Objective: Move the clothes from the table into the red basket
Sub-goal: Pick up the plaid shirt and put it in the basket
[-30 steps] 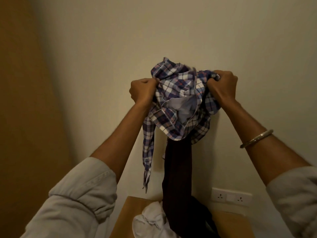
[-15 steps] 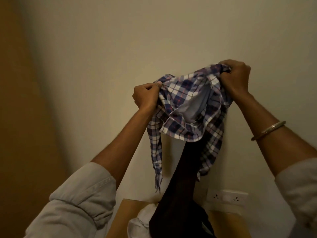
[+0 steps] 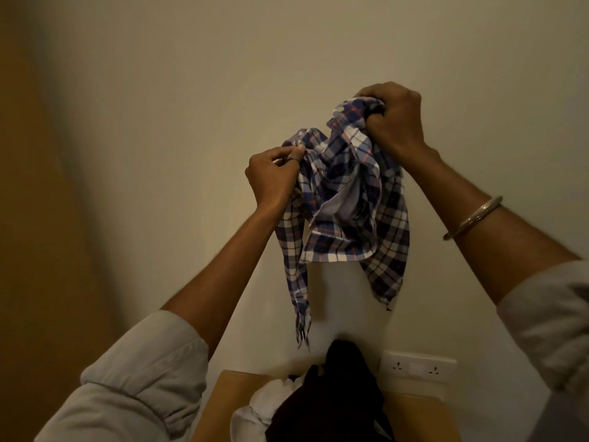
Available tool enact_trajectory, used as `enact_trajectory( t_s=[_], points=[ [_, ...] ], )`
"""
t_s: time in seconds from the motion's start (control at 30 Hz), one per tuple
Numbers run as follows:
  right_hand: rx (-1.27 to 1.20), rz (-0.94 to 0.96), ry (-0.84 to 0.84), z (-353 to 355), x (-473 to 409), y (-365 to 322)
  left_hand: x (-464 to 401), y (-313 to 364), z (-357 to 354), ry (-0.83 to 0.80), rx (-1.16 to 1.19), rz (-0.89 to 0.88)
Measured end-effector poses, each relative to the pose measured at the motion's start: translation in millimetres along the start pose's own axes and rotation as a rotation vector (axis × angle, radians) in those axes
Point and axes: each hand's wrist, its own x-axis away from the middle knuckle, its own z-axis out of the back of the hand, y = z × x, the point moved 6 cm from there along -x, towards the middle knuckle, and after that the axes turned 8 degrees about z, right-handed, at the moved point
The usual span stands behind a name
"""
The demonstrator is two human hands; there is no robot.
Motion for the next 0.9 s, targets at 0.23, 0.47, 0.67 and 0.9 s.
enact_trajectory(
  t_s=[0.23,0.47,0.67,0.9],
  points=[
    [-0.233,0.104,-0.046,-62.0,53.4,-89.0,43.4,0.6,71.5,0.005,-0.142,-0.205],
    [-0.578,0.150,-0.138,-121.9,134.7,-222.1,119.9,-17.2,214.6,0.119,-0.360,-0.260],
    [-0.871,0.051,-0.204,-156.5,236.5,-336.7,208.5,-25.4,340.9,0.200,-0.605,-0.158],
    [-1.054,-0.090,-0.805,-191.0,454.7,-462.3,371.0,-146.2,477.8,0.169,-1.046,0.334]
  ],
)
